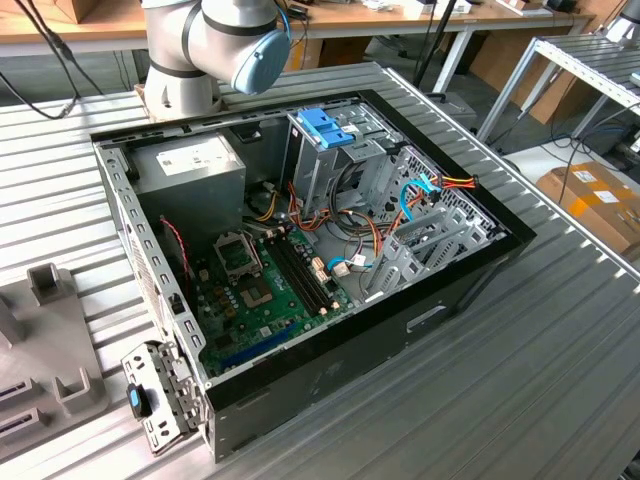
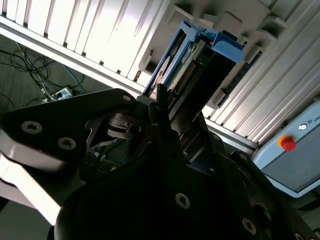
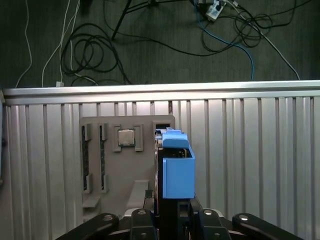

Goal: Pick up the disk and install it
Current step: 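Pick up the disk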

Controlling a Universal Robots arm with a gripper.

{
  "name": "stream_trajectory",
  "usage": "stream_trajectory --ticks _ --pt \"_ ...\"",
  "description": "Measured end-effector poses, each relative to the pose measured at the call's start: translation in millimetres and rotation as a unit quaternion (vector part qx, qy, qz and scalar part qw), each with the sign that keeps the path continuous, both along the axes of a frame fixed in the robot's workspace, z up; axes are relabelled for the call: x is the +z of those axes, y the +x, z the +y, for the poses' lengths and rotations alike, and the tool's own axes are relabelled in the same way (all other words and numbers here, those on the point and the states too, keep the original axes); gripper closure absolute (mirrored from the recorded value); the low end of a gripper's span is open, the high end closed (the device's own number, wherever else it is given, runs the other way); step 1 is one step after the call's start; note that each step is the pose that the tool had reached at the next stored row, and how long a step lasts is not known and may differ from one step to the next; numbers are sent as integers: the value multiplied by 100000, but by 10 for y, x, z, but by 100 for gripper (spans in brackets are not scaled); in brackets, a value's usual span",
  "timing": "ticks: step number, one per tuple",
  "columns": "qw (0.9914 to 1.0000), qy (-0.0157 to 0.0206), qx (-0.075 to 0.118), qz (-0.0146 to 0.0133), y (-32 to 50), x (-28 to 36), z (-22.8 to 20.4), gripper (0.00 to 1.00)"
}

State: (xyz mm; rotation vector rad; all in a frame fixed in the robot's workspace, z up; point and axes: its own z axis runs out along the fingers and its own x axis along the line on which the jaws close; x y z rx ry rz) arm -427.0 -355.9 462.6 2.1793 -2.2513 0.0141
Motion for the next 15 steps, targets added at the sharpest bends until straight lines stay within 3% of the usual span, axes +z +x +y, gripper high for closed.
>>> stream_trajectory --ticks 6,11,15 --pt "100000 4 0 -5 0 214 0 65" --pt "100000 2 1 0 0 297 0 65" --pt "100000 5 1 -7 0 307 0 65"
